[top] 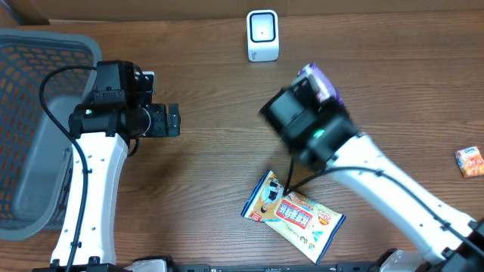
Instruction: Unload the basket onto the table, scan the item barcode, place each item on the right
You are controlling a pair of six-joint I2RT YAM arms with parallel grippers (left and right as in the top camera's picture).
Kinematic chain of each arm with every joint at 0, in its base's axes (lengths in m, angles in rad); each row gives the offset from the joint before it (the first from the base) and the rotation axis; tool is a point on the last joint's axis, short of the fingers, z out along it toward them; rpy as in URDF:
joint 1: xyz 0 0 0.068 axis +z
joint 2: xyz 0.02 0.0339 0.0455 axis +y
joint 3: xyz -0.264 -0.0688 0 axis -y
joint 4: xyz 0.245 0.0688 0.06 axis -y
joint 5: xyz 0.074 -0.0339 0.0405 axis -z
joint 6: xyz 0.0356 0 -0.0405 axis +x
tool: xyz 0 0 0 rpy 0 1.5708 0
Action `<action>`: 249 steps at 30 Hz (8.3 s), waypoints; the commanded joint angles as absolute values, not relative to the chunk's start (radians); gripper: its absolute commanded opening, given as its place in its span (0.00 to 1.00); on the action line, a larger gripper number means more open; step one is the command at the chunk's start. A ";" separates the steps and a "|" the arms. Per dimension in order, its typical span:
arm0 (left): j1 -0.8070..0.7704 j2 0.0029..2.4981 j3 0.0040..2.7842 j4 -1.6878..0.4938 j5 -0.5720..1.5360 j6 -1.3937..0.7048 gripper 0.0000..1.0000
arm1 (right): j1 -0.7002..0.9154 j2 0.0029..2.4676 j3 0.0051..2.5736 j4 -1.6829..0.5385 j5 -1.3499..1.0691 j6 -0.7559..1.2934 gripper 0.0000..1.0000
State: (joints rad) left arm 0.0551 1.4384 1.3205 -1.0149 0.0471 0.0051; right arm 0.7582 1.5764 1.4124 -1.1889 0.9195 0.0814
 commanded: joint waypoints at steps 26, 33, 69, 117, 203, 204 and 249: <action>0.059 1.431 1.324 -1.014 0.041 -0.004 1.00 | 1.265 2.085 1.092 -0.470 1.337 -0.123 0.96; 0.059 1.431 1.324 -1.013 0.041 -0.004 1.00 | 1.404 2.059 1.202 -0.694 1.161 0.250 1.00; 0.059 1.431 1.324 -1.014 0.041 -0.004 1.00 | 0.388 1.719 1.338 -0.919 -0.632 0.126 1.00; 0.059 1.431 1.324 -1.014 0.041 -0.004 1.00 | 0.521 2.003 1.078 -0.304 -0.760 0.280 0.04; 0.059 1.431 1.324 -1.014 0.041 -0.004 1.00 | 0.361 2.447 1.560 1.209 0.221 -1.522 0.04; 0.059 1.431 1.324 -1.014 0.041 -0.004 1.00 | 0.358 2.449 1.572 1.197 0.210 -1.522 0.04; 0.059 1.431 1.324 -1.014 0.041 -0.004 1.00 | 0.282 2.517 1.671 1.090 0.020 -1.444 0.04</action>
State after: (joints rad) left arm 0.0547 1.4384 1.3205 -1.0142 0.0471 0.0051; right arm 0.2821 2.5061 1.6363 1.0721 0.0250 -1.4651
